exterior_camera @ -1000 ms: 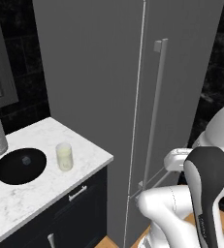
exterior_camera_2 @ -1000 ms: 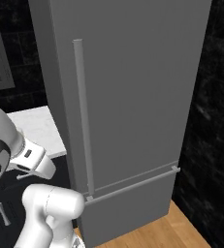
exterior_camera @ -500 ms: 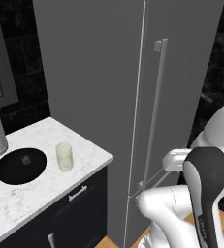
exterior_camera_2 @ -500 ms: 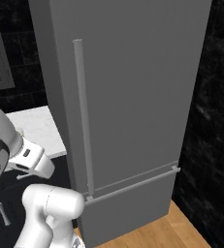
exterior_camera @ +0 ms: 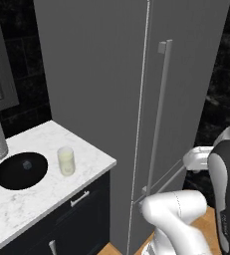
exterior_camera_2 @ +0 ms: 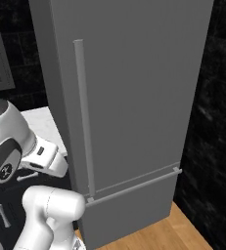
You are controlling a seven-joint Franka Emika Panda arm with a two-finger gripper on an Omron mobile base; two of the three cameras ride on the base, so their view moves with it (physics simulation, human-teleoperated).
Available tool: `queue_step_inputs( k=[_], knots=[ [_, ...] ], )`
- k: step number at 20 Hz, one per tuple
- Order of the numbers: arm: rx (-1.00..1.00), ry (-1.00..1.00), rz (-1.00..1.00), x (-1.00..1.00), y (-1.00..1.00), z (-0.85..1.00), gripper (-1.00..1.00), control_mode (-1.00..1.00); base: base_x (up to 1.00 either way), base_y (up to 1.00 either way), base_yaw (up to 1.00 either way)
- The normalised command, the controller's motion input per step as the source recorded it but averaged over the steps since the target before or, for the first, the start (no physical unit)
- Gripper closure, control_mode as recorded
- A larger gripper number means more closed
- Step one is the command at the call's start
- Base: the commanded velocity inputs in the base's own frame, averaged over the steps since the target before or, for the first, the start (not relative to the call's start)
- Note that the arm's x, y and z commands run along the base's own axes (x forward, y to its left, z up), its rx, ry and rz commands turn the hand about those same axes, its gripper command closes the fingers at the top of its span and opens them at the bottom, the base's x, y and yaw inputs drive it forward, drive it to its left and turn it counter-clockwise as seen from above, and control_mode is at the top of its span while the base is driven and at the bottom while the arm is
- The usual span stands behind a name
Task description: Grab a lemon wedge from the fridge and one ice cube from the ice bowl, and put them in the glass of lemonade.
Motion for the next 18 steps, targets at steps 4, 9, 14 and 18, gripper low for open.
queue_step_inputs(
  k=[4, 9, 14, 18],
  knots=[
    [0.0, 0.0, 0.0, -0.01, -0.59, 0.2, -1.0, -1.0, 0.0, 0.0, 0.0],
    [0.0, -0.03, 0.15, 0.41, -0.5, 0.1, -1.0, -1.0, 0.0, 0.0, 0.0],
    [-0.01, -0.07, 0.19, 0.78, -0.07, 0.01, -1.0, -1.0, 0.0, 0.0, 0.0],
    [0.0, -0.07, 0.02, 0.43, -0.06, -0.01, -1.0, -1.0, 0.0, 0.0, 0.0]
  ],
)
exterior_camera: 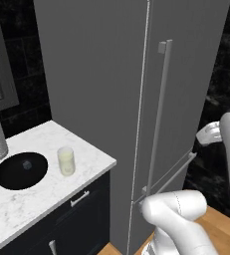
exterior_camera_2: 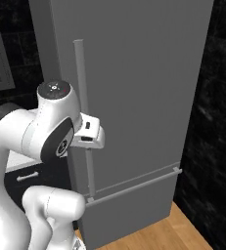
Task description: Grab a lemon wedge from the fridge and one ice cube from the ice bowl, and put them in the glass of lemonade.
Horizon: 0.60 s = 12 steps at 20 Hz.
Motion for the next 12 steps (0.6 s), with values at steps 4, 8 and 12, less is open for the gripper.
queue_step_inputs(
  k=[4, 8, 12],
  knots=[
    [0.0, -0.11, 0.07, 0.0, 0.01, 0.04, -1.0, -1.0, 0.0, 0.0, 0.0],
    [0.0, -0.15, 0.05, 0.17, 0.06, 0.12, -1.0, -1.0, 0.0, 0.0, 0.0],
    [0.02, -0.13, 0.03, 0.33, 0.04, 0.14, -1.0, -1.0, 0.0, 0.0, 0.0]
  ],
)
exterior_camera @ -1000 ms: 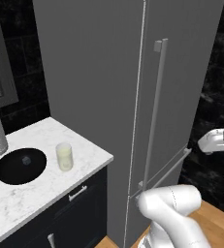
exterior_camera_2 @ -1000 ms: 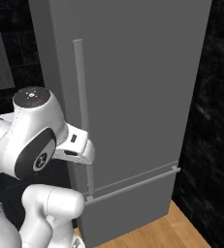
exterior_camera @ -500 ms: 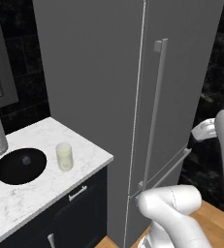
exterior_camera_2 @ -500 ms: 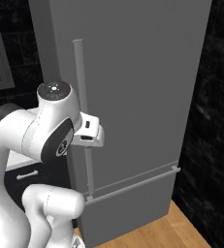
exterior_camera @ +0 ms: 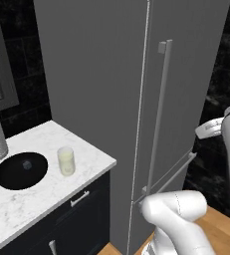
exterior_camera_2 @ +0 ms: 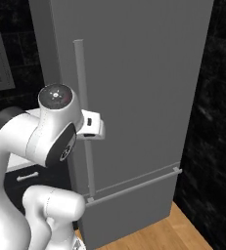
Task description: Grab a lemon wedge from the fridge and one ice cube from the ice bowl, and put them in the glass of lemonade.
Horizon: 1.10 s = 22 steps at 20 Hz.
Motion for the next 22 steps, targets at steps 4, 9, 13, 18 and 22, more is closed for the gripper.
queue_step_inputs(
  k=[4, 9, 13, 18, 22],
  knots=[
    [0.08, -0.08, 0.0, 0.91, 0.0, 0.0, -1.0, -1.0, 0.0, 0.0, 0.0],
    [0.03, -0.01, 0.0, 1.0, 0.01, -0.14, -1.0, -1.0, 0.0, 0.0, 0.0],
    [0.0, 0.0, 0.0, 1.0, 0.18, -0.24, -1.0, -1.0, 0.0, 0.0, 0.0],
    [0.0, 0.0, 0.0, 0.95, 0.43, -0.13, -1.0, -1.0, 0.0, 0.0, 0.0],
    [0.0, 0.0, 0.0, 0.68, 0.49, -0.11, -1.0, -1.0, 0.0, 0.0, 0.0]
  ],
)
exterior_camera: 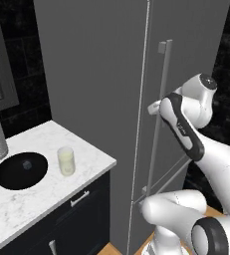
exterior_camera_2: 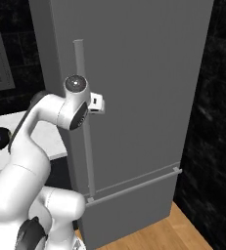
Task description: Grab a lemon wedge from the fridge and one ice cube from the ice bowl, and put them in the glass of lemonade.
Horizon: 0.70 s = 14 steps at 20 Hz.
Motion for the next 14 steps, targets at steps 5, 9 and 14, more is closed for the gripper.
queue_step_inputs(
  k=[5, 9, 14],
  knots=[
    [0.0, 0.0, 0.0, 0.64, 0.02, -0.17, -1.0, -1.0, 0.0, 0.0, 0.0],
    [0.0, 0.01, 0.02, 0.62, -0.17, -0.24, -1.0, -1.0, 0.0, 0.0, 0.0],
    [0.01, -0.03, 0.08, 0.56, -0.08, -0.41, -1.0, -1.0, 0.0, 0.0, 0.0]
  ],
)
